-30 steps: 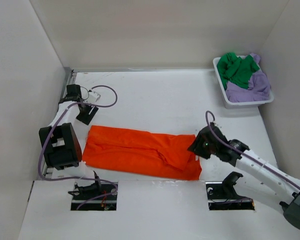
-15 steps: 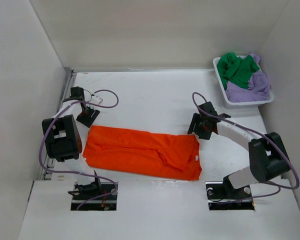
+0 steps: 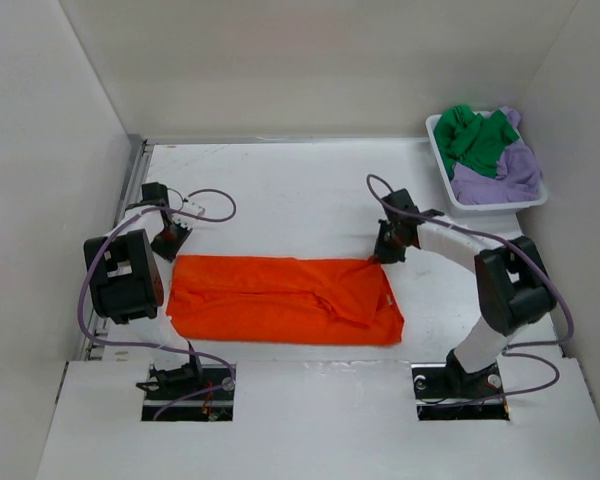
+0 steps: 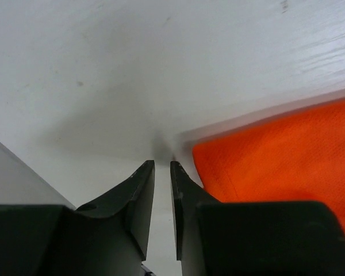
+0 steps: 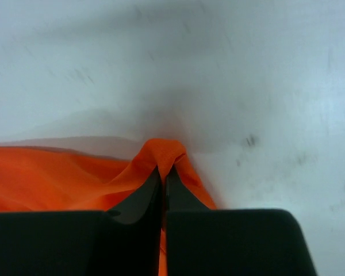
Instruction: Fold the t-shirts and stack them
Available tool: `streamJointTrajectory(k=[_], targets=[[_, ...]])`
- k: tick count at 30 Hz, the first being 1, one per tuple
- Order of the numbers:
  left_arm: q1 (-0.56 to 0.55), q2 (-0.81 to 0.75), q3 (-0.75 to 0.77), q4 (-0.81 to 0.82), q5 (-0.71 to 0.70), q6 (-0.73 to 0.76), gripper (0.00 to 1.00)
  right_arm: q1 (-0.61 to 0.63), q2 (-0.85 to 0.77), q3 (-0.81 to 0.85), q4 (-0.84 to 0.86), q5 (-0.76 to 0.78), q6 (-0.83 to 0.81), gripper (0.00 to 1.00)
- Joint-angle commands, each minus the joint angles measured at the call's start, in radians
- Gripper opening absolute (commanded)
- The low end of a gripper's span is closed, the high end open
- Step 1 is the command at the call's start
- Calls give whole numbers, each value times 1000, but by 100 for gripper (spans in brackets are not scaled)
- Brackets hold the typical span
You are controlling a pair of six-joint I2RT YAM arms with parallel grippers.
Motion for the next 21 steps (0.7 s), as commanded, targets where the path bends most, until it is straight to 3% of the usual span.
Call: streamJointTrajectory(k=[1, 4, 6, 10, 13, 14, 16, 21], targets=[[35, -25, 20, 1, -16, -30, 16, -18, 111, 193, 8, 0, -84, 0], [58, -34, 35, -6, -31, -30, 20, -36, 263, 414, -44, 11, -144, 0], [64, -51, 48, -20, -37, -31, 33, -50, 364, 598, -79, 26, -179, 2], [60, -94, 78, -65, -34, -44, 59, -58, 564, 1026, -165, 64, -245, 32], [44, -118, 94, -97, -27, -57, 63, -58, 625, 1250, -222, 104, -277, 47], [32, -123, 95, -105, -22, -60, 63, -59, 609, 1255, -222, 124, -282, 55], [8, -127, 92, -108, -11, -67, 63, -76, 532, 1164, -208, 156, -280, 60], [-69, -111, 65, -103, -7, -76, 63, -110, 240, 674, -89, 167, -228, 63]])
